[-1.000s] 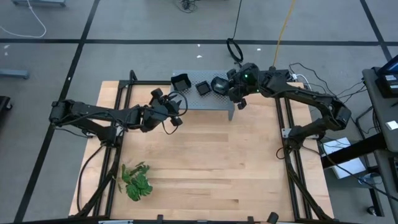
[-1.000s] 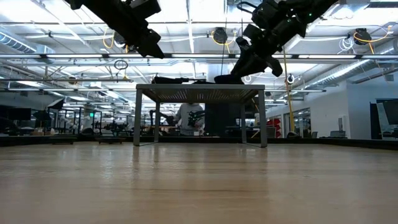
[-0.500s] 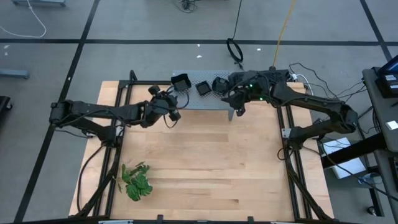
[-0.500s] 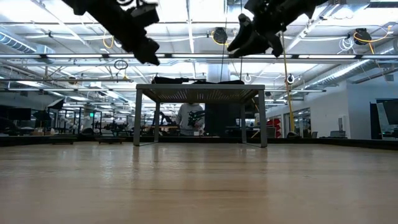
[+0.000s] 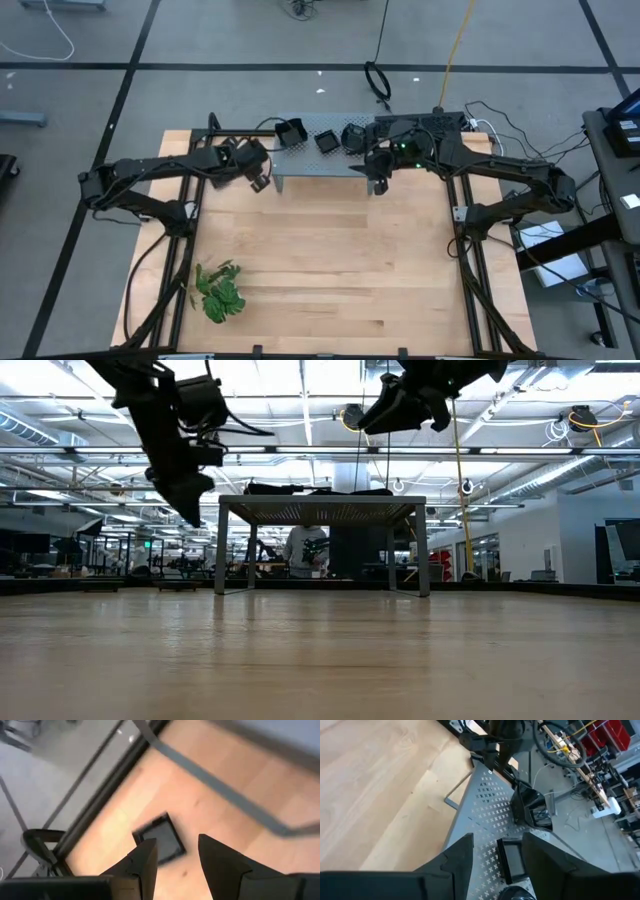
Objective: Pick & Place Mini shaped plates
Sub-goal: Stack the black square plate on top of the black square plates on the shelf
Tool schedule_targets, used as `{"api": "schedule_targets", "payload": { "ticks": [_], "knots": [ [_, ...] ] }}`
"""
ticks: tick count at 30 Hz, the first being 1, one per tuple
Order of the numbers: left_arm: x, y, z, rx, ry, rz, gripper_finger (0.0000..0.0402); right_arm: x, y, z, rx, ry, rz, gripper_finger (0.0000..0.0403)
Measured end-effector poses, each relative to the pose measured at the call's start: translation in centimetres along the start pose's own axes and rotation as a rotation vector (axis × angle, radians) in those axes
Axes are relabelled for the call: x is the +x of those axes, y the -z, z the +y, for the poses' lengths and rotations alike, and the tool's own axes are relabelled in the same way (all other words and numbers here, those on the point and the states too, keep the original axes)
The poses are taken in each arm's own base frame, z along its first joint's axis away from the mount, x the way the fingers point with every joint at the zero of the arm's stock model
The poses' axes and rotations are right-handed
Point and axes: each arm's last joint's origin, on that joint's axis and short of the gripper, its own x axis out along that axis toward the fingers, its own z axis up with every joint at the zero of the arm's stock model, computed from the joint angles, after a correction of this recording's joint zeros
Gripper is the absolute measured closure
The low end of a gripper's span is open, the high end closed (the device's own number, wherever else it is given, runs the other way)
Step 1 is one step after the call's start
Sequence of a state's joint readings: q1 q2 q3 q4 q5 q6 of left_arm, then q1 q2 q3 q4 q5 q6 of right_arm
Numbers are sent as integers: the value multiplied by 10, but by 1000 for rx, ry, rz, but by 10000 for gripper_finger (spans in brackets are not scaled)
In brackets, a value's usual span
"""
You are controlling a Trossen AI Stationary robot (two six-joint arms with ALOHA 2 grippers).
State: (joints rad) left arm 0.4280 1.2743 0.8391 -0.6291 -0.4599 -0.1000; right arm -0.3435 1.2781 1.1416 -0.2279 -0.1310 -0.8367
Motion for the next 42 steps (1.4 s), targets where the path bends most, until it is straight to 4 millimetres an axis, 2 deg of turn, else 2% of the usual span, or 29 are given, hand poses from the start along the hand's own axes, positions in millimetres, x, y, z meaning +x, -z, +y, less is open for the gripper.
{"api": "schedule_targets", "payload": {
  "ticks": [6, 8, 16, 20, 30, 37, 42],
  "knots": [
    [2, 11, 6, 187, 61, 119, 254, 0, 0, 0, 79, 1, 2, 248],
    [3, 15, 10, 182, 37, 164, 254, 0, 0, 0, 112, 1, 1, 248],
    [10, 34, 38, -138, -71, 381, 254, 0, 0, 0, 209, 1, 2, 248],
    [21, 51, 46, -252, -66, 460, 254, 0, 0, 0, 209, 1, 2, 248],
    [56, 91, 51, -574, -115, 465, 254, 0, 1, 0, 209, 0, 2, 248],
    [66, 110, 43, -579, -79, 450, 254, 0, 1, 0, 207, 0, 2, 248],
    [65, 110, 38, -565, -19, 455, 254, 0, 1, 0, 207, 0, 2, 248]
  ]
}}
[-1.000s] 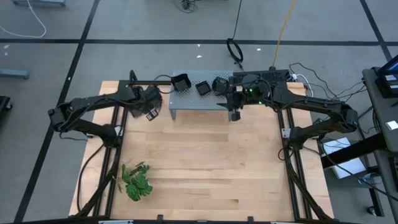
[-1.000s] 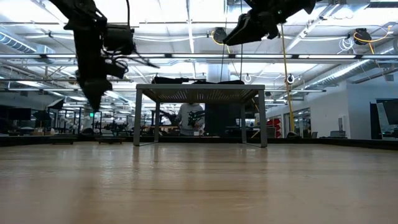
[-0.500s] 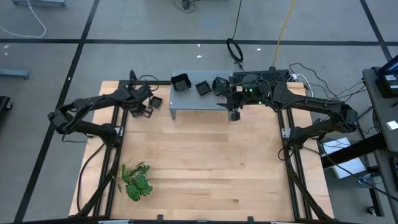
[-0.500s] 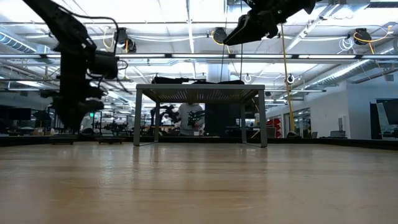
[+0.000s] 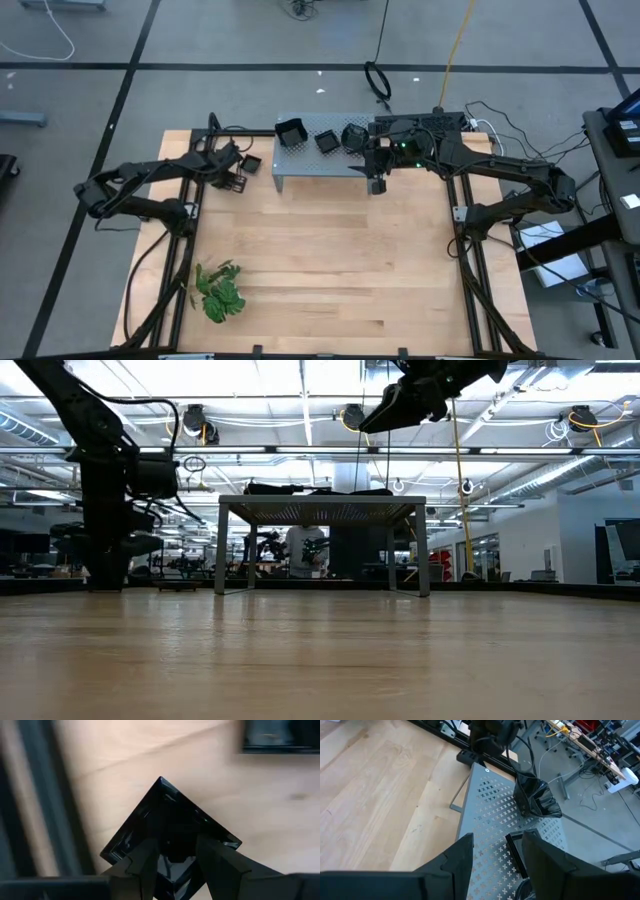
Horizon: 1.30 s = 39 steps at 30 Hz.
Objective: Pick & Place Mini shaped plates
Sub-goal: Stack the black square plate on top of the black square plates on the shelf
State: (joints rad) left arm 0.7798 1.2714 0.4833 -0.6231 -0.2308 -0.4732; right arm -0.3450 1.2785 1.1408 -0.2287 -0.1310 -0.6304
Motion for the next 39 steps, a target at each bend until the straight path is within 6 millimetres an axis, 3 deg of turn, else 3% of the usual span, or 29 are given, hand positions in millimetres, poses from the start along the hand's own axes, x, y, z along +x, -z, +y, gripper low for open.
{"api": "schedule_targets", "payload": {
  "ticks": [15, 22, 27, 39],
  "knots": [
    [-21, -1, -33, 328, 408, 88, 254, 0, 0, 0, 37, -1, 0, 248],
    [-29, 2, -45, 445, 500, 88, 254, 0, 0, 0, 12, 0, 0, 248],
    [-37, 11, -55, 635, 656, 128, 254, 0, 0, 0, 41, -1, 0, 248],
    [-42, 31, -71, 790, 352, 9, 254, 0, 0, 0, 45, -1, 0, 248]
  ]
}}
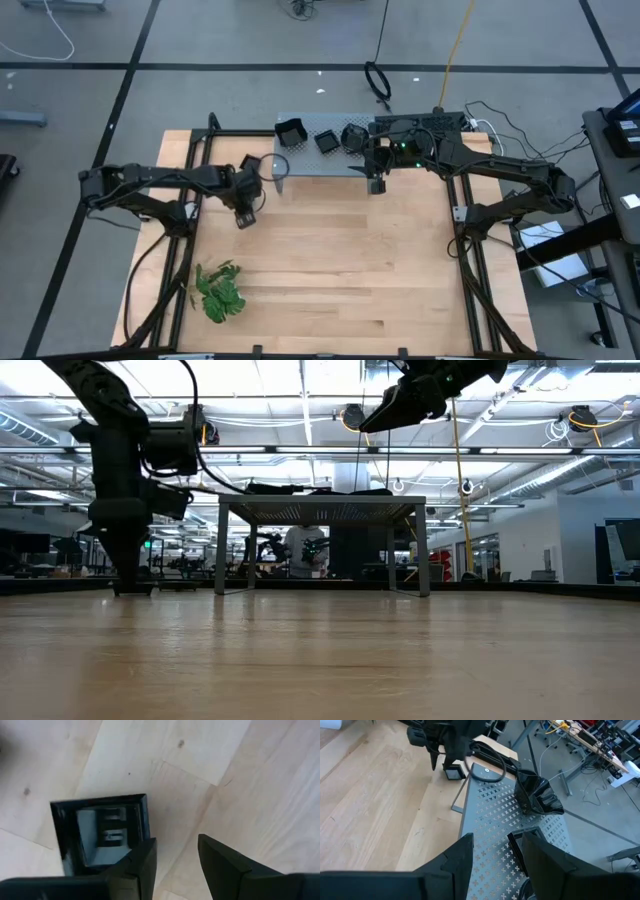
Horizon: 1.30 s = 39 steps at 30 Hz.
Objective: Pick & Place Mini shaped plates
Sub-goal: Stack the black square plate on top of the black square plates on the shelf
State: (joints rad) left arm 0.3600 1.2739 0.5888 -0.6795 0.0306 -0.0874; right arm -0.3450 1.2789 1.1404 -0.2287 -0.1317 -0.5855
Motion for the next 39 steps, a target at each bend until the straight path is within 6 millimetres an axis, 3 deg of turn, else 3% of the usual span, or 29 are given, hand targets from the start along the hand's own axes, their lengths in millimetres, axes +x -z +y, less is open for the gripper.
{"api": "schedule_targets", "payload": {
  "ticks": [9, 14, 18, 28, 39],
  "knots": [
    [0, 3, -20, 149, -50, -6, 254, 0, 0, 0, -1, 0, 0, 248],
    [0, 3, -24, 174, -163, -28, 254, 0, 0, 0, -1, 0, 0, 248],
    [-1, 3, -24, 107, -258, -55, 254, 0, 0, 0, -1, 0, 0, 248],
    [9, 6, -23, -142, -295, -44, 254, 2, 3, 2, -2, 2, -7, 248],
    [24, 3, -23, -171, -321, -30, 267, 16, 29, 22, -46, -20, -1, 248]
  ]
}}
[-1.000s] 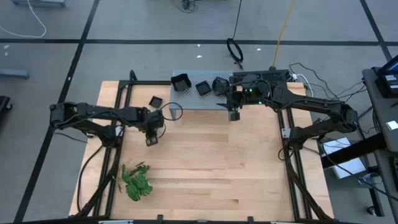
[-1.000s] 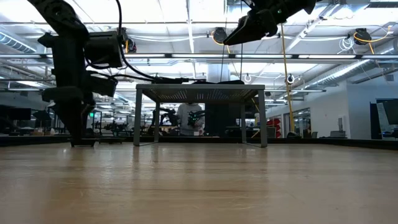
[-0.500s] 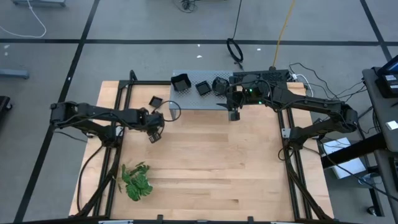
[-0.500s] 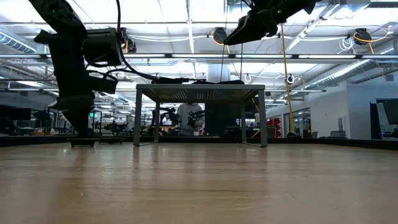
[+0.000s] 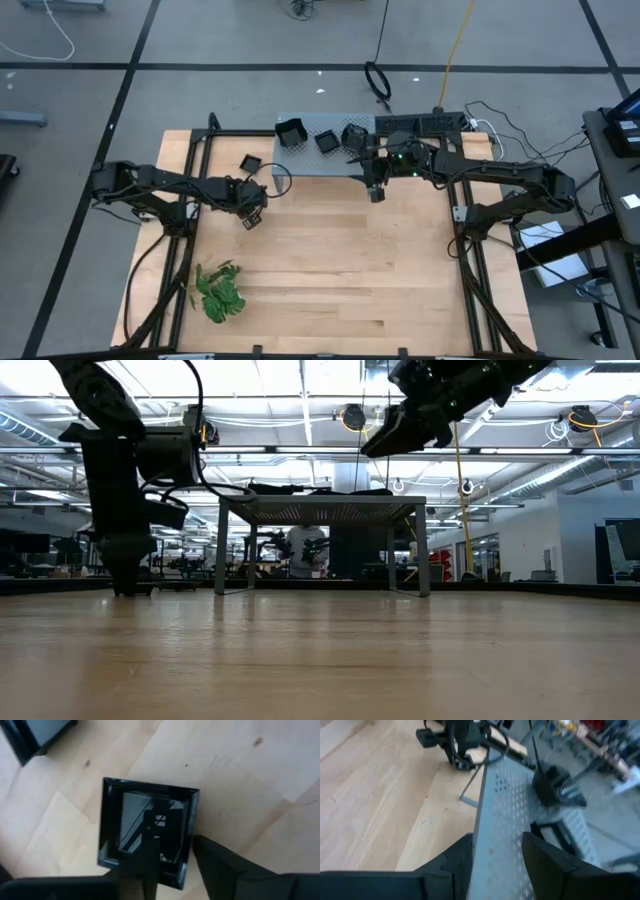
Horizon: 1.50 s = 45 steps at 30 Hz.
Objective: Pick & Place Mini shaped plates
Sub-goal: Stack the black square plate on top of the black square plates on the shelf
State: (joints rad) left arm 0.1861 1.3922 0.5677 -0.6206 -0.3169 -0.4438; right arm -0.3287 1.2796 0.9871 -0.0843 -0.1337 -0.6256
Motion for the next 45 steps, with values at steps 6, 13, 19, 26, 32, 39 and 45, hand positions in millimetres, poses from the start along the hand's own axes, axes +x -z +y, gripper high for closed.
{"api": "schedule_targets", "payload": {
  "ticks": [6, 13, 19, 26, 32, 39, 45],
  "knots": [
    [-2, 0, -9, 9, 87, -8, 373, 2, -2, 15, -122, -40, -16, 248],
    [-12, 3, -39, 84, 362, -32, 380, 1, -11, 27, -142, -75, -49, 248],
    [-36, -1, -74, 375, 526, -269, 396, 1, -18, 34, -180, -92, -78, 248],
    [-54, -12, -101, 687, 487, -688, 389, 1, -26, 40, -133, -95, -125, 248],
    [-35, -32, -117, 720, 447, -811, 391, 0, -31, 50, 6, -137, -126, 248],
    [-22, -53, -147, 880, 589, -789, 395, -2, -41, 69, 44, -205, -146, 248],
    [-17, -60, -144, 896, 602, -734, 381, 1, -31, 89, 112, -264, -117, 248]
  ]
}}
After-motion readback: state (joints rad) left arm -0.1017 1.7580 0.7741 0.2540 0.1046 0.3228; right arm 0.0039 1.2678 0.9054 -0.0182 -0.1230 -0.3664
